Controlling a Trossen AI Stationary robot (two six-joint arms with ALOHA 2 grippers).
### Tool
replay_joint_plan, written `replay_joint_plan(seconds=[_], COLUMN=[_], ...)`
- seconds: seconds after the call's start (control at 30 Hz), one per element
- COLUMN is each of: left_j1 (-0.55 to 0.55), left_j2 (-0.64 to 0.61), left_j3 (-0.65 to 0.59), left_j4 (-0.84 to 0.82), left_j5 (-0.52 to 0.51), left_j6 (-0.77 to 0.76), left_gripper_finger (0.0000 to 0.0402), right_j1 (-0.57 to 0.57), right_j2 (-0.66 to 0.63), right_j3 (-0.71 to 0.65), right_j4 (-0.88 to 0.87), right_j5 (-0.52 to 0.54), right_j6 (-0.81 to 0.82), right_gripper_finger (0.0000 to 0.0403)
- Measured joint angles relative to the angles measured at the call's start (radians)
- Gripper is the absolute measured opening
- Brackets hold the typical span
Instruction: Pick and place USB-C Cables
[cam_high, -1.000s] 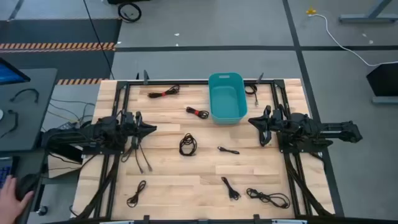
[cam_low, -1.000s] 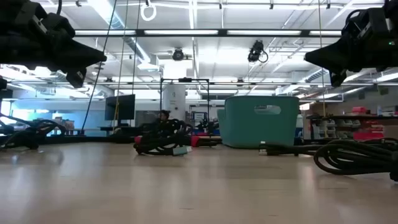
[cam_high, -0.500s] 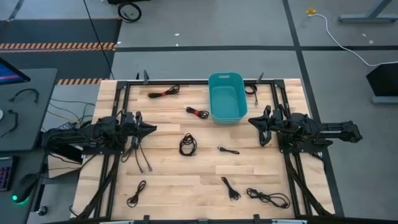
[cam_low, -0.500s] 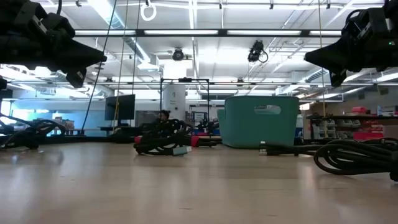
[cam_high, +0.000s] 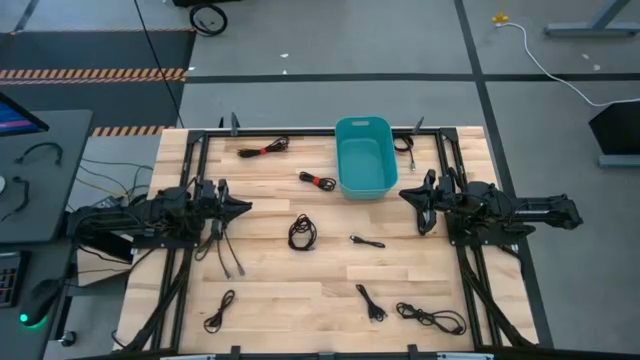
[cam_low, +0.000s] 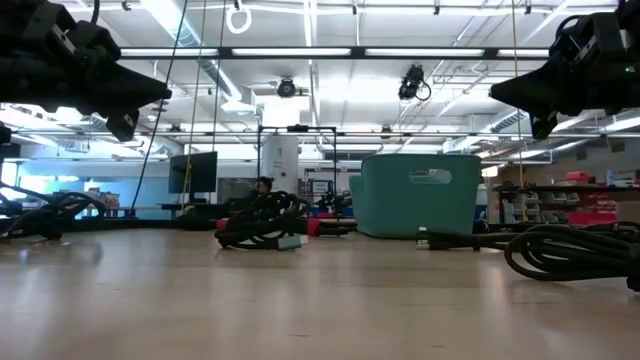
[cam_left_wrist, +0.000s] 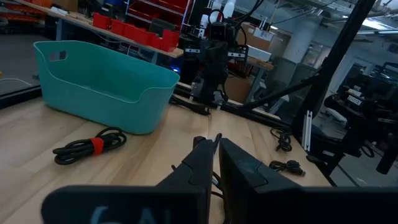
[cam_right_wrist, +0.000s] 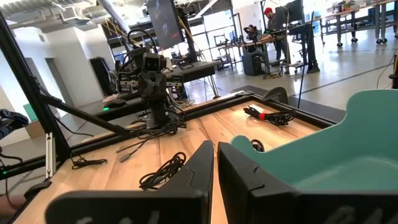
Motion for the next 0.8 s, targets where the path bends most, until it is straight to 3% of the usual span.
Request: replay_joint_plan(seconds=[0.17, 0.3, 0.37, 0.5, 0.67, 0.8], left_j1=[0.0, 0.0, 0.0, 0.0, 0.0, 0.0], left_j2=[0.0, 0.0, 0.0, 0.0, 0.0, 0.0], left_j3=[0.0, 0.0, 0.0, 0.0, 0.0, 0.0], left_j4=[0.0, 0.0, 0.0, 0.0, 0.0, 0.0], left_j5=[0.0, 0.0, 0.0, 0.0, 0.0, 0.0], left_j6=[0.0, 0.0, 0.0, 0.0, 0.0, 0.0], left_gripper_finger=[0.0034, 0.0028, 0.0028, 0.0034, 0.0038, 0.0039], right_j1=[0.0, 0.003, 0.002, 0.003, 0.03, 0.117], right_j2=[0.0, 0.0, 0.0, 0.001, 0.027, 0.162], right_j3=[0.0, 0.0, 0.0, 0.0, 0.0, 0.0], right_j4=[0.026, 0.146, 0.226, 0.365, 0.38, 0.372], right_j5=[-0.001, 0.017, 0.064, 0.148, 0.009, -0.046], right_j6=[0.047, 0.408, 0.504, 0.525, 0.494, 0.457], right_gripper_finger=[0.0028, 0.0028, 0.0028, 0.0028, 0.0028, 0.0028])
